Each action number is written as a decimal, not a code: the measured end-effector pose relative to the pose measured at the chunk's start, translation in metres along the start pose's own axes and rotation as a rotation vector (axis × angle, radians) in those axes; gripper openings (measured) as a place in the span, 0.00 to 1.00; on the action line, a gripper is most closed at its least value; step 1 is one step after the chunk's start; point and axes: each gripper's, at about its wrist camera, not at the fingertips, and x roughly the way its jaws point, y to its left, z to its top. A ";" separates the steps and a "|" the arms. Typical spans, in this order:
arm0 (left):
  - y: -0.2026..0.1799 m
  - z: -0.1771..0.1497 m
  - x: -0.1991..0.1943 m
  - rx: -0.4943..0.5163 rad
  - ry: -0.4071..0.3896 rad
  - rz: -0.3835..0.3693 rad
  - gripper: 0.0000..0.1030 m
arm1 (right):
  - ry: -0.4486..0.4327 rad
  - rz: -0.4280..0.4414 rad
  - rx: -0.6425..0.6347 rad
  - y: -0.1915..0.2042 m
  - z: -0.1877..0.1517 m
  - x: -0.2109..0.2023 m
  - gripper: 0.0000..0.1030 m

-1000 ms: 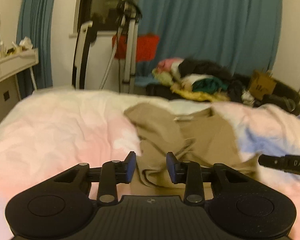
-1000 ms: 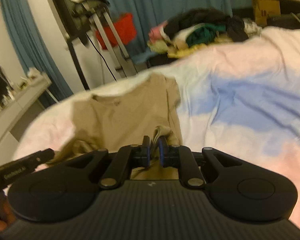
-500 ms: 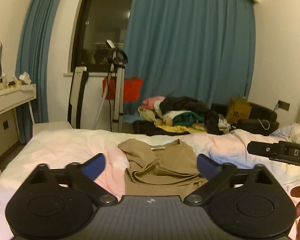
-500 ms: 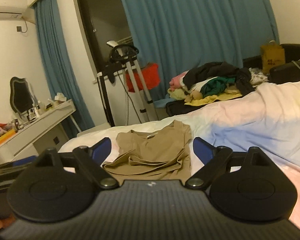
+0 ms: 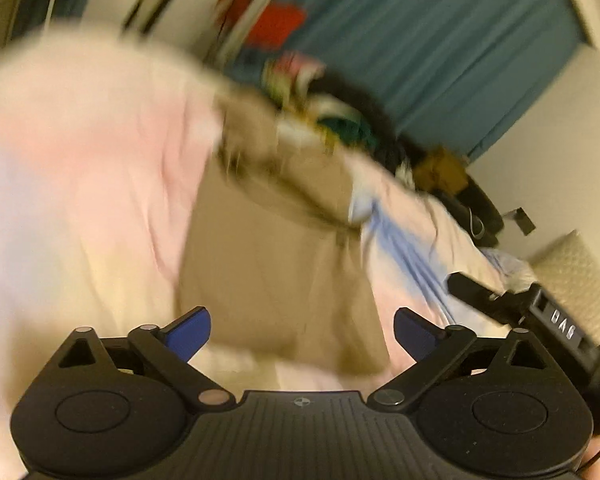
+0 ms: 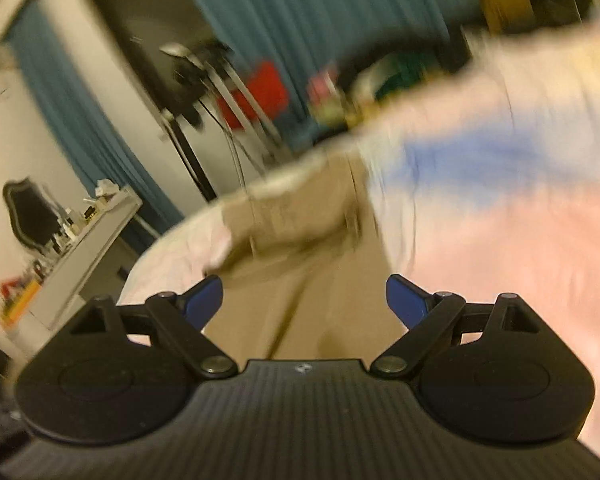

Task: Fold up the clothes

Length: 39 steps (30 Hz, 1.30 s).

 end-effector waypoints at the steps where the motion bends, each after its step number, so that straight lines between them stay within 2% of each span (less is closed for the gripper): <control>1: 0.007 0.000 0.007 -0.040 0.015 -0.006 0.92 | 0.057 0.018 0.079 -0.010 -0.006 0.008 0.87; 3: 0.022 -0.001 0.020 -0.120 0.044 -0.018 0.86 | 0.149 0.066 0.241 -0.027 -0.020 0.022 0.88; 5: 0.037 -0.002 0.033 -0.200 0.074 -0.030 0.83 | 0.227 0.109 0.386 -0.042 -0.035 0.036 0.78; 8: 0.059 -0.003 0.053 -0.321 0.118 -0.049 0.79 | 0.257 0.129 0.541 -0.060 -0.053 0.052 0.75; 10: 0.074 -0.004 0.066 -0.401 0.148 -0.061 0.68 | 0.239 0.126 0.597 -0.067 -0.057 0.059 0.69; 11: 0.077 -0.003 0.067 -0.417 0.143 -0.052 0.59 | 0.228 0.124 0.619 -0.070 -0.059 0.063 0.67; 13: 0.084 -0.003 0.067 -0.435 0.123 -0.025 0.31 | 0.193 0.120 0.639 -0.073 -0.059 0.065 0.60; 14: 0.087 -0.004 0.066 -0.444 0.113 -0.012 0.25 | 0.175 0.110 0.640 -0.074 -0.058 0.064 0.55; 15: 0.090 -0.004 0.063 -0.461 0.102 -0.017 0.14 | 0.161 0.096 0.643 -0.075 -0.059 0.062 0.46; 16: 0.093 -0.004 0.060 -0.481 0.090 -0.026 0.11 | 0.148 0.081 0.646 -0.076 -0.060 0.060 0.39; 19: 0.092 -0.002 0.048 -0.479 0.053 -0.033 0.10 | 0.119 0.050 0.646 -0.084 -0.058 0.053 0.22; 22: 0.092 -0.003 0.041 -0.475 0.042 -0.034 0.10 | 0.091 0.032 0.628 -0.084 -0.054 0.049 0.14; 25: 0.095 -0.005 0.042 -0.492 0.056 -0.043 0.12 | 0.078 0.025 0.606 -0.083 -0.046 0.053 0.12; 28: 0.098 -0.008 0.046 -0.518 0.087 -0.062 0.21 | 0.078 0.019 0.593 -0.081 -0.044 0.056 0.12; 31: 0.095 -0.004 0.054 -0.525 0.088 -0.062 0.22 | 0.080 0.013 0.584 -0.080 -0.043 0.057 0.12; 32: 0.093 -0.003 0.053 -0.518 0.079 -0.068 0.22 | 0.080 0.012 0.584 -0.080 -0.042 0.058 0.12; 35: 0.087 -0.001 0.048 -0.493 0.051 -0.091 0.11 | 0.074 0.016 0.571 -0.079 -0.040 0.054 0.12; 39: 0.076 0.003 0.038 -0.442 0.004 -0.122 0.08 | 0.032 0.046 0.530 -0.071 -0.032 0.045 0.09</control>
